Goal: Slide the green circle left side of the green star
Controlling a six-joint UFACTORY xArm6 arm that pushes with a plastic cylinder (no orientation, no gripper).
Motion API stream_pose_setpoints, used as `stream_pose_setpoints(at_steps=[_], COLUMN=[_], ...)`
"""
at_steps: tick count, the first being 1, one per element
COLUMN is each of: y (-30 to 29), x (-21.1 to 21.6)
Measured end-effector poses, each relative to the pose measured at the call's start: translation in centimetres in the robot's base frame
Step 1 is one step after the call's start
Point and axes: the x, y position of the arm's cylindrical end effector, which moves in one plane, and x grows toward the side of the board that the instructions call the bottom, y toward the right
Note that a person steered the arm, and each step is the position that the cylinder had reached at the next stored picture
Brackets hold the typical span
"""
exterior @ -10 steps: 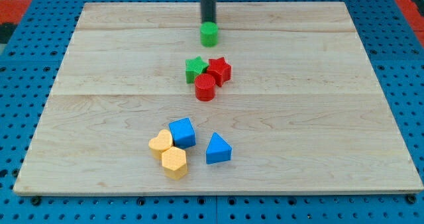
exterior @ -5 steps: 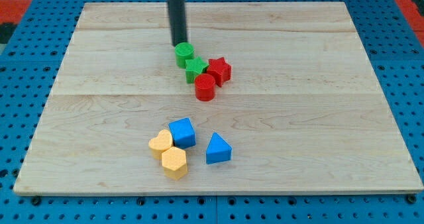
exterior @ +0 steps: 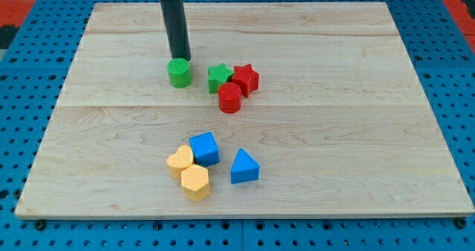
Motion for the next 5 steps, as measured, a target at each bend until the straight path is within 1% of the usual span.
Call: stream_pose_setpoints(at_steps=[1,2,3,4,5], y=[-3.0,-4.8,1.6,-0.2,-2.0], x=[-0.7,0.8,3.1,2.7,9.1])
